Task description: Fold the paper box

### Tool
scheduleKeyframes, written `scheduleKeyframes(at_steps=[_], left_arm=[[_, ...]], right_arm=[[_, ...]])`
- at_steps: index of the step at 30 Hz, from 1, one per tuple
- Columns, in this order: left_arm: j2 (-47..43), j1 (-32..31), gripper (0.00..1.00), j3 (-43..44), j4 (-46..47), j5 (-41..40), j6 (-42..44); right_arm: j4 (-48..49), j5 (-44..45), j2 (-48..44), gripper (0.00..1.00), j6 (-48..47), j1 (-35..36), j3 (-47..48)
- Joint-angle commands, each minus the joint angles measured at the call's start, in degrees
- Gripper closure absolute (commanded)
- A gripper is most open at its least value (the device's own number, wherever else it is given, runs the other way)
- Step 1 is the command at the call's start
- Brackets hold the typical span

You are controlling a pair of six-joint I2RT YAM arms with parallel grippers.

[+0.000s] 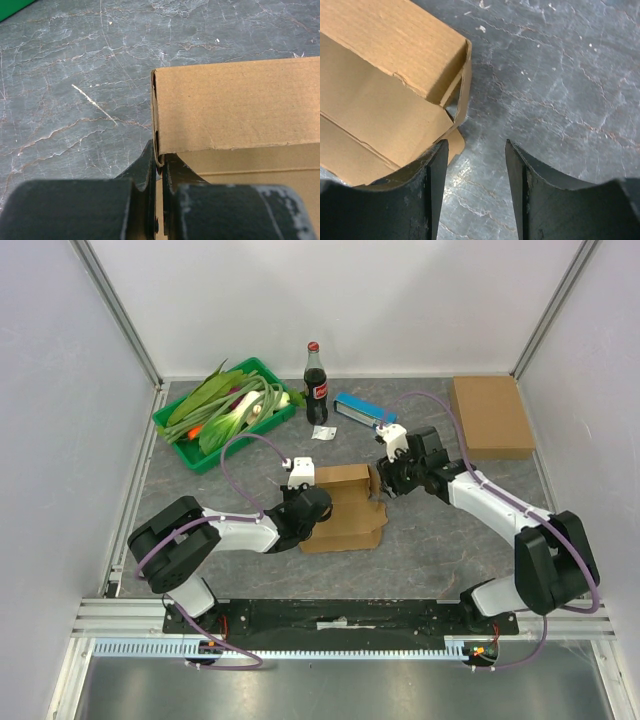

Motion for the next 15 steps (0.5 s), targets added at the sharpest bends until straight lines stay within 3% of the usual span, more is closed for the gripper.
scheduleKeyframes(at_steps=[1,8,15], left_arm=[[0.5,-0.4,0.98,1.4,1.2,-1.3,1.2],[0.5,-0.4,0.98,1.5,1.3,-1.2,1.4],[-0.2,-0.4,0.98,1.1,1.4,-1.6,1.5]], right_arm=[[6.2,-4.2,2.1,0.43,-3.2,0.4,0.3],[14.9,-8.9,3.6,0.41,-3.9,1.7,-3.1],[31.8,-5.2,1.7,0.41,-3.4,3.9,-11.6]])
